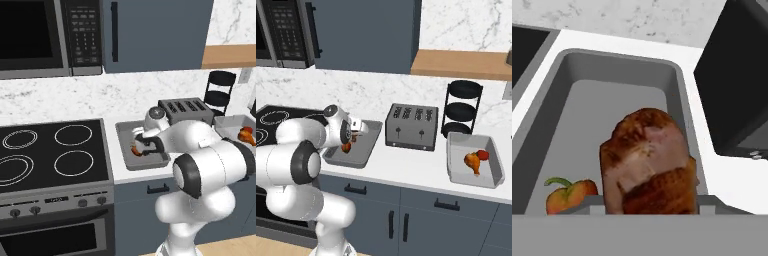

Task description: Place one bell pepper and one chicken drumstick in each tupperware on the nearby counter, to pack two identical lunches.

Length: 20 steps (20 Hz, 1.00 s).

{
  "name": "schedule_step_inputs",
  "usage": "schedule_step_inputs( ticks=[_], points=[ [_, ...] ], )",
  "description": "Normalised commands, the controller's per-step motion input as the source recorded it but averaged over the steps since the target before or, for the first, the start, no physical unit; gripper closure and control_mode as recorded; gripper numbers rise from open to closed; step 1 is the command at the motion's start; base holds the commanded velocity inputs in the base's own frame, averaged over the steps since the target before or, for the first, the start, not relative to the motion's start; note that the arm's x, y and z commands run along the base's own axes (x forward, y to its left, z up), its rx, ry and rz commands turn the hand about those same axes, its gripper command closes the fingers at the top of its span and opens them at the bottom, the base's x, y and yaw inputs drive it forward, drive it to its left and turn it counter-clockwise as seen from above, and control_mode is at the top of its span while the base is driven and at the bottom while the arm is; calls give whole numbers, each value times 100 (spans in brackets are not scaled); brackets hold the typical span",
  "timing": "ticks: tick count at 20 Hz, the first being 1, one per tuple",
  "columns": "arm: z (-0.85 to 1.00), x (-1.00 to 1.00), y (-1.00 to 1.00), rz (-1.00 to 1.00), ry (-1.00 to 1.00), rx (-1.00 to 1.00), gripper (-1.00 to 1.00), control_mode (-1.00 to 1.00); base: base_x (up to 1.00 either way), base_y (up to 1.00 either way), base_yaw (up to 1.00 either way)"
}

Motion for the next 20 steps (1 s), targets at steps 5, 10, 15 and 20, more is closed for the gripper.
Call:
schedule_step_inputs(
  ticks=[5, 10, 15, 20],
  points=[
    [-33, 91, 3, 0, 18, 6, -100, -100, 0, 0, 0],
    [0, 14, 8, -1, 0, 0, -100, -100, 0, 0, 0],
    [0, -9, 0, -2, 0, 0, -100, -100, 0, 0, 0],
    [40, -89, -56, 0, -11, 2, -100, -100, 0, 0, 0]
  ],
)
